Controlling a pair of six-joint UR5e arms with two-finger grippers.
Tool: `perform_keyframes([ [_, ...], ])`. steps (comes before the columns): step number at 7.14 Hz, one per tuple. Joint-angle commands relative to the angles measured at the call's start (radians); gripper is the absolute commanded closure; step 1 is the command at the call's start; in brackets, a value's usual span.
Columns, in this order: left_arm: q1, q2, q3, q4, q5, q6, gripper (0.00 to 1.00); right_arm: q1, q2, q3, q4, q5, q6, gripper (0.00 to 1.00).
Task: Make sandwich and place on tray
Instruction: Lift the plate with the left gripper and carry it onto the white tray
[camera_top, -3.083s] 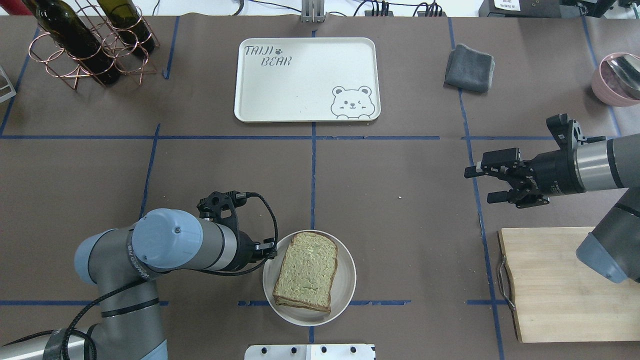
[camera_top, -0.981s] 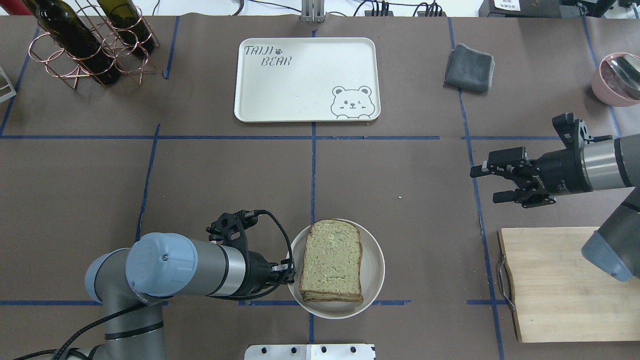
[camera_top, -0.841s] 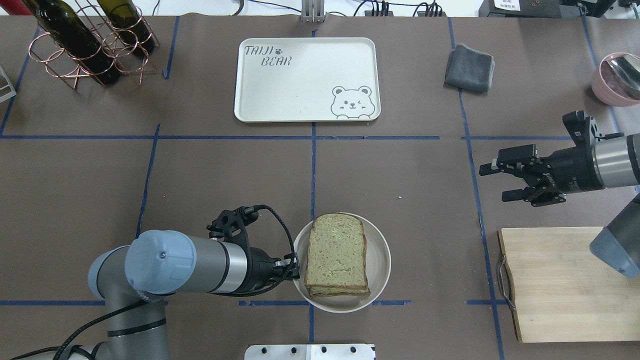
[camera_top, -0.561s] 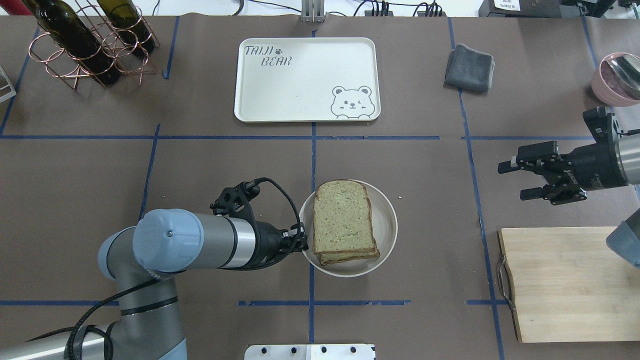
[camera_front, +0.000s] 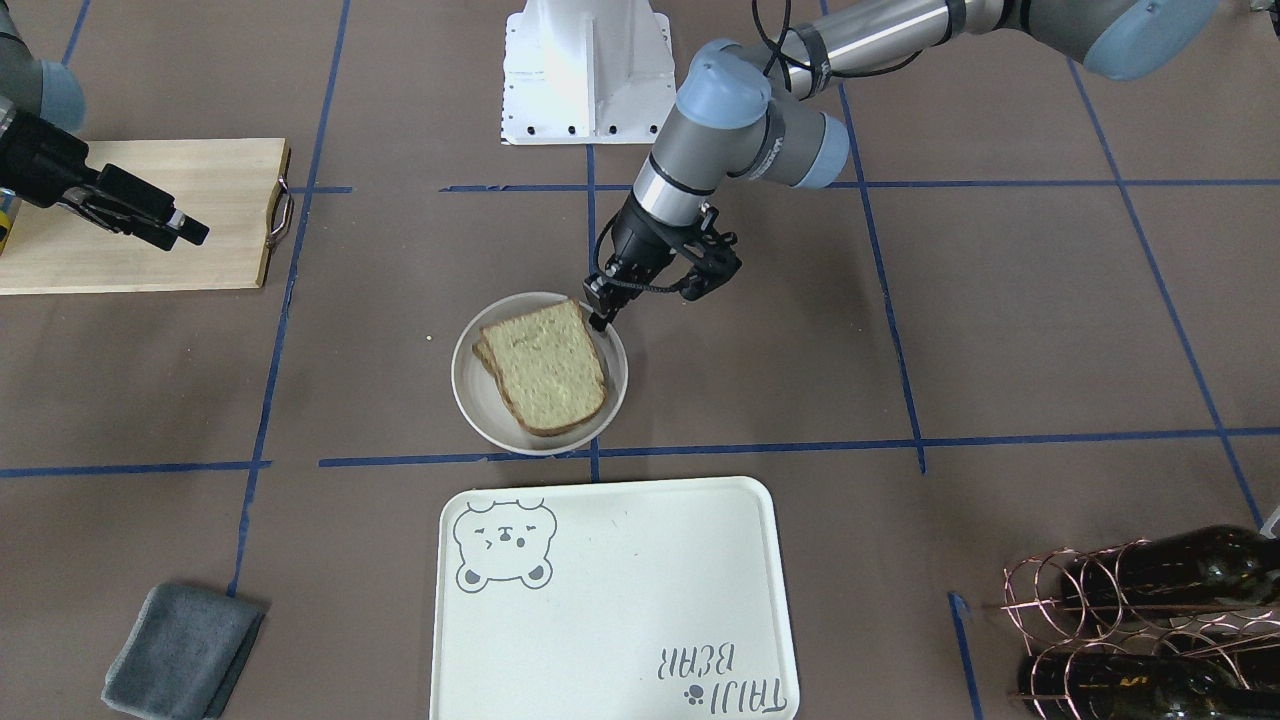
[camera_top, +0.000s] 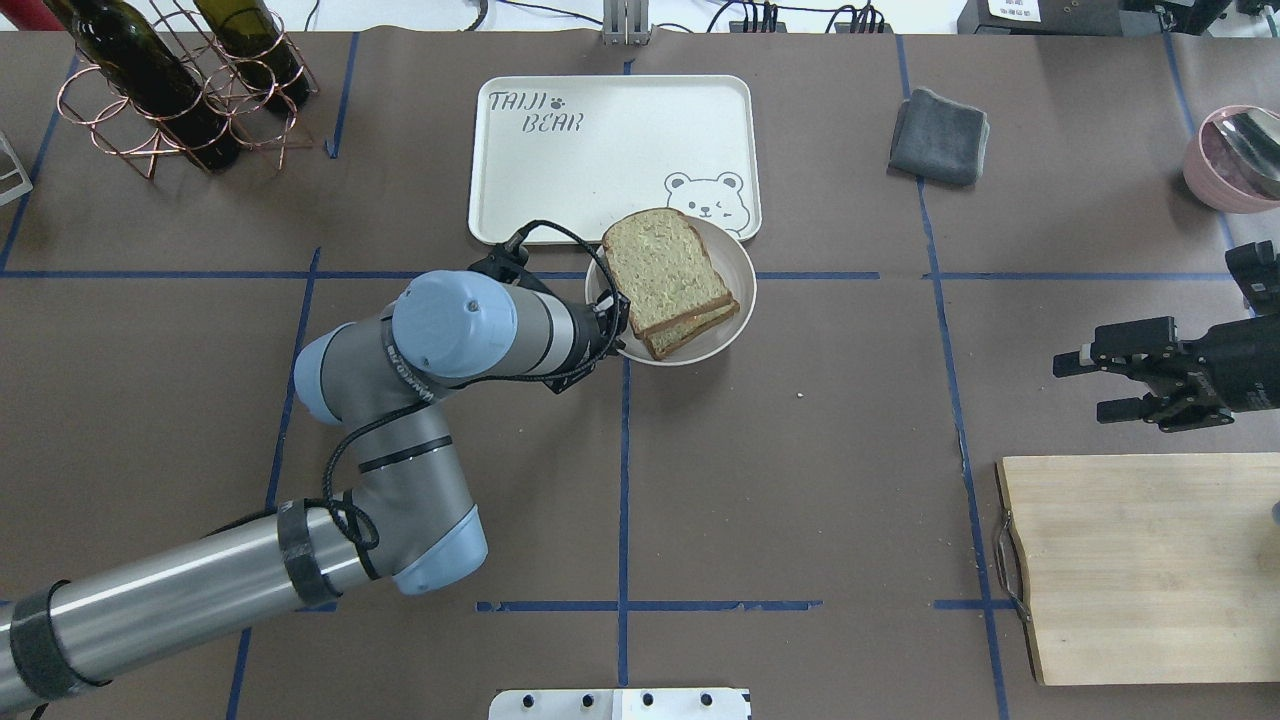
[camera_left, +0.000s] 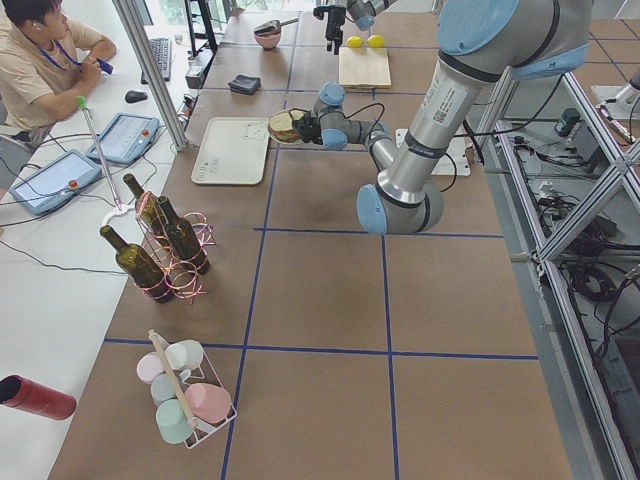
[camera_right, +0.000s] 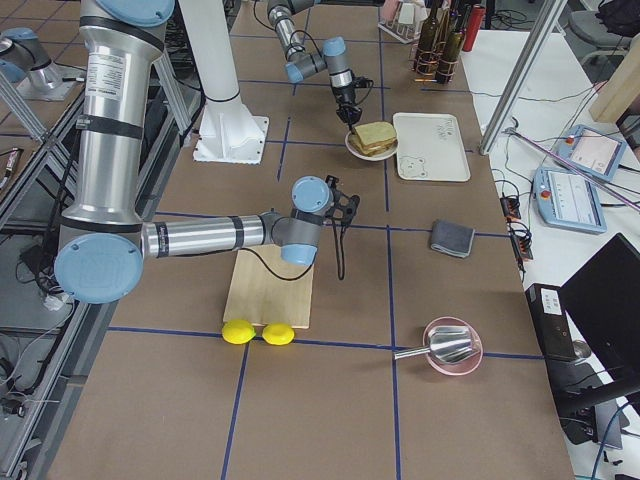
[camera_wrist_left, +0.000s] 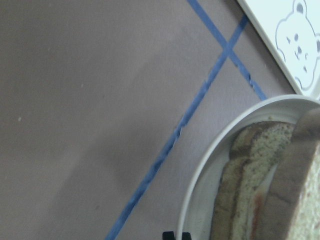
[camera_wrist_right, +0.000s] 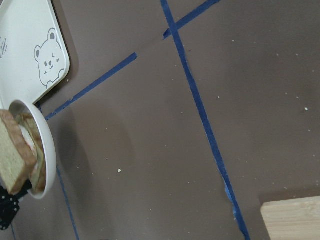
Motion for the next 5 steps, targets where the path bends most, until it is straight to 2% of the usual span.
perform_keyframes([
  [1,-0.061,-0.078,0.173,0.018,0.012,-0.085,1.00,-0.002,-0.069,-0.005,0.078,-0.005,-0.002,0.00],
  [5,-0.167,-0.224,0.410,-0.045,0.020,-0.081,1.00,-0.002,-0.065,-0.002,0.081,-0.002,-0.002,0.00],
])
